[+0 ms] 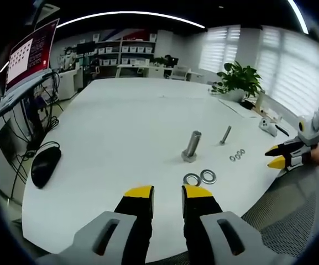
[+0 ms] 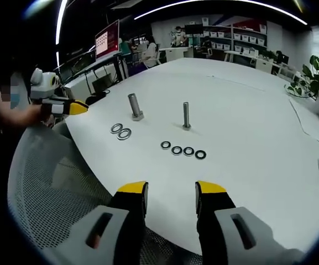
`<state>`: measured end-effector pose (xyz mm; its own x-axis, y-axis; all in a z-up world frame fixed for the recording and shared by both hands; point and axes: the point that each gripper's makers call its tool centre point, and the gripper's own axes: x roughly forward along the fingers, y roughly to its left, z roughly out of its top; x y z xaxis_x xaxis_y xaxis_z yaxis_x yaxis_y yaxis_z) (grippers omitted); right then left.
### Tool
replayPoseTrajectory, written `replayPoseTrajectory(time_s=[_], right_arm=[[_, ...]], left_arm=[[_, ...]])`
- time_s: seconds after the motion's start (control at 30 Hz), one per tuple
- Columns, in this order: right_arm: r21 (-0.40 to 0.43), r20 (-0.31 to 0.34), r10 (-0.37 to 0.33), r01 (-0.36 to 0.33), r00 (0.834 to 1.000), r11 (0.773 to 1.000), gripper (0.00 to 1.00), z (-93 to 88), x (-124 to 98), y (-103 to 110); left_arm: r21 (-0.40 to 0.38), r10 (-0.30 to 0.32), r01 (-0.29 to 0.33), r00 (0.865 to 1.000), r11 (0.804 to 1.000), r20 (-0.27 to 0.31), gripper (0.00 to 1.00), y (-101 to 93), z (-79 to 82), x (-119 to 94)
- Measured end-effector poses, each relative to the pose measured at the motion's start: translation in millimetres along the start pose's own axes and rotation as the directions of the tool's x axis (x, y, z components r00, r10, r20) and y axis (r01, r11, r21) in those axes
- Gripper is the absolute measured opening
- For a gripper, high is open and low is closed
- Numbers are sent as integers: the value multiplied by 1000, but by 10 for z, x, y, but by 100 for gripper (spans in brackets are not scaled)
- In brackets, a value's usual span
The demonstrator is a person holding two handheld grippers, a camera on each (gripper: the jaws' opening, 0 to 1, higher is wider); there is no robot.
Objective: Place the washer onto the threaded stud by aligning its center hole with the stud, sliding it down to the base, and recovering from edge contact or off-axis alignment until the washer reaches the visible bottom stop.
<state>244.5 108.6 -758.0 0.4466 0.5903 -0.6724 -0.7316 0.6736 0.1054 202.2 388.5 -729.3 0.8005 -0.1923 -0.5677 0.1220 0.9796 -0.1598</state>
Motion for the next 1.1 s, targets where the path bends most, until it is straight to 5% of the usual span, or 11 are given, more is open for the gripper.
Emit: replayPoseTrajectory(time_s=[0.7,0.93,1.1], right_arm=[[26,18,-3,3,1000,1000,37,32,-9,-42],[29,34,4,-5,999,1000,38,78,-29,-33],[29,35,8,-9,999,1000,39,78,-21,-29]], left_arm=[[11,-18,19,999,1000,-41,22,-43,-44,43],[91,-82,95,987,991,-139,23,-233,-152,94],[147,-95,137,959,980,-267,23,-287,-372,119]])
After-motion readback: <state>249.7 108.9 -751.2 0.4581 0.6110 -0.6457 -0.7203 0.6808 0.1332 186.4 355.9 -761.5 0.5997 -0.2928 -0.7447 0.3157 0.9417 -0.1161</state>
